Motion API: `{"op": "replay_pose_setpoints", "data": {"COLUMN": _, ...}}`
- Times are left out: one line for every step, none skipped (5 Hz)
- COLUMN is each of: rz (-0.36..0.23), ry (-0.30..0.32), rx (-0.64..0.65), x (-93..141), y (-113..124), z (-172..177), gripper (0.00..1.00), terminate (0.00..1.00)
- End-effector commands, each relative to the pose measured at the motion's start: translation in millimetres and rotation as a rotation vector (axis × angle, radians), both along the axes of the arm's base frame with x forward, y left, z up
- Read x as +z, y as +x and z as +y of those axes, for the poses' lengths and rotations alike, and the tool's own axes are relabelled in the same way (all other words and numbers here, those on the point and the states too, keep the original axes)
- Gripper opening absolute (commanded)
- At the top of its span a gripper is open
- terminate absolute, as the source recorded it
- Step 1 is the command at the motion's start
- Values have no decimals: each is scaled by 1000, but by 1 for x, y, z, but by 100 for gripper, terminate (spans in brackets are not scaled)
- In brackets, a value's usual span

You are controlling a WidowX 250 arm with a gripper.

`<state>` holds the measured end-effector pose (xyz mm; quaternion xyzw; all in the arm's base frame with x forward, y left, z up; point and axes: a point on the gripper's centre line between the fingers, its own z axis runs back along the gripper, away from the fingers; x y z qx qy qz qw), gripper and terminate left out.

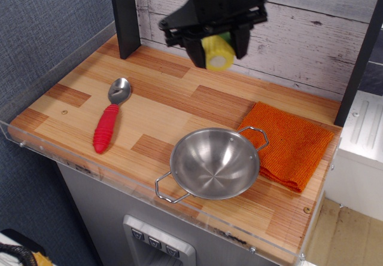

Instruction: Put the corn on the orange rag.

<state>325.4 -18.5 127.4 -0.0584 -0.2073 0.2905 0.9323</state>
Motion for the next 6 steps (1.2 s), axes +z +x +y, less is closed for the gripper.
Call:
{"op": "replay_pose_setpoints", "data": {"rz": -8, "ry": -27, "rx": -111, "x": -9, "y": 7, "z": -44, "gripper": 0, "terminate": 0}}
{"op": "replay_pose_setpoints", "data": {"rz": 3, "ry": -37, "rx": -148, "x": -15, "y": 9, "z": -59, "gripper": 0, "terminate": 0}}
{"op": "replay_pose_setpoints", "data": {"rz": 32, "ry": -34, "rx": -159, "x": -33, "y": 11, "z": -61, "gripper": 0, "terminate": 0}}
{"op": "replay_pose_setpoints", "data": {"rz": 74, "ry": -48, "rx": -145, "x": -51, "y": 11, "z": -53, "gripper": 0, "terminate": 0}}
{"op": "replay_pose_setpoints", "data": {"rz": 113, "ry": -54, "rx": -146, "x": -68, "y": 12, "z": -45, "gripper": 0, "terminate": 0}}
{"op": "replay_pose_setpoints", "data": {"rz": 117, "ry": -50, "rx": -137, "x": -72, "y": 11, "z": -42, "gripper": 0, "terminate": 0}}
